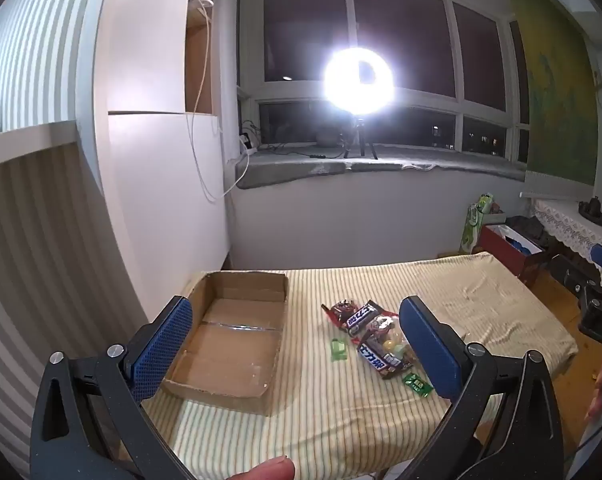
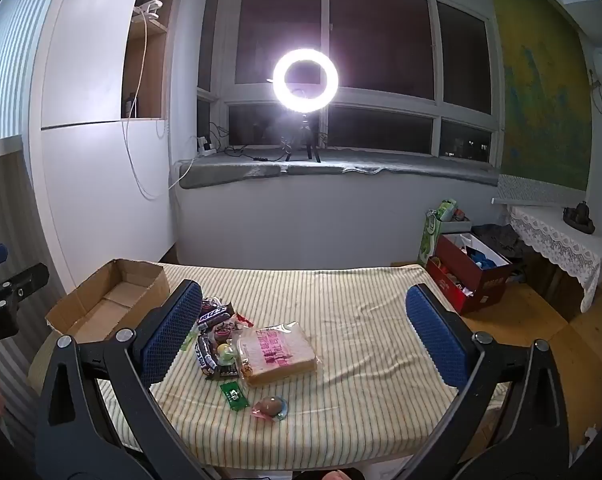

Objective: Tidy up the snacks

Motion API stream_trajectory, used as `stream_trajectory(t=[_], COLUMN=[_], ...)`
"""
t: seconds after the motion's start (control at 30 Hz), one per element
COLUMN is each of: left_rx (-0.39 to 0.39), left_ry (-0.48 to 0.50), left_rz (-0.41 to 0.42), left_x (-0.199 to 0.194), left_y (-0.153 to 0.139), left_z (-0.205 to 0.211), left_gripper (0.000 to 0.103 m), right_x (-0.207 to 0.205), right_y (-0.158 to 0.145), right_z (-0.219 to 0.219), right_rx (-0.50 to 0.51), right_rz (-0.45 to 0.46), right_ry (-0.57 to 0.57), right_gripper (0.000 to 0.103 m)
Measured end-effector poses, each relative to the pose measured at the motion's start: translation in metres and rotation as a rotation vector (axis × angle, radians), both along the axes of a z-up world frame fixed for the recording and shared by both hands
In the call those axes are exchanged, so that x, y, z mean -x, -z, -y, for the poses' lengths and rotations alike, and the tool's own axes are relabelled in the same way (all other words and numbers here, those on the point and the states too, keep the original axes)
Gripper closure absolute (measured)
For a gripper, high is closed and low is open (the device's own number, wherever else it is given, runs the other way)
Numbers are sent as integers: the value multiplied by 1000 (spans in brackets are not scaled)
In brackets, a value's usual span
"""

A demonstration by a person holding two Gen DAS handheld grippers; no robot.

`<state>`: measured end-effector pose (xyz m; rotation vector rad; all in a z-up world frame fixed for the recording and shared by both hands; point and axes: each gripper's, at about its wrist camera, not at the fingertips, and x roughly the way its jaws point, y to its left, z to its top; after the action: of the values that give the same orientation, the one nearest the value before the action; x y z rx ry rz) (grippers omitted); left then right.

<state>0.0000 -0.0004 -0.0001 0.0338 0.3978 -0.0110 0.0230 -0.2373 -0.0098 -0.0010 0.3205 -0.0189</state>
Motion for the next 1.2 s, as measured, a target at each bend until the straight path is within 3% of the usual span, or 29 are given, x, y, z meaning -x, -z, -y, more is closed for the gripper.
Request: stream_trajectory(t=[0.17, 0.3, 1.2], left_rx=[8, 9, -6], left_ry=[-1, 3, 12], left_rz=[28, -22, -8], left_x=[10, 3, 8], left_y=[1, -1, -2], left_z=[-1, -1, 3], left_gripper=[1, 1, 1], right_x=[1, 1, 8], right_y=[0, 2, -2], right_z=[0, 1, 1], right_rx=[4, 1, 17], right_rz=[-10, -15, -13], right_ry=[-2, 5, 5], right_gripper=[0, 0, 0])
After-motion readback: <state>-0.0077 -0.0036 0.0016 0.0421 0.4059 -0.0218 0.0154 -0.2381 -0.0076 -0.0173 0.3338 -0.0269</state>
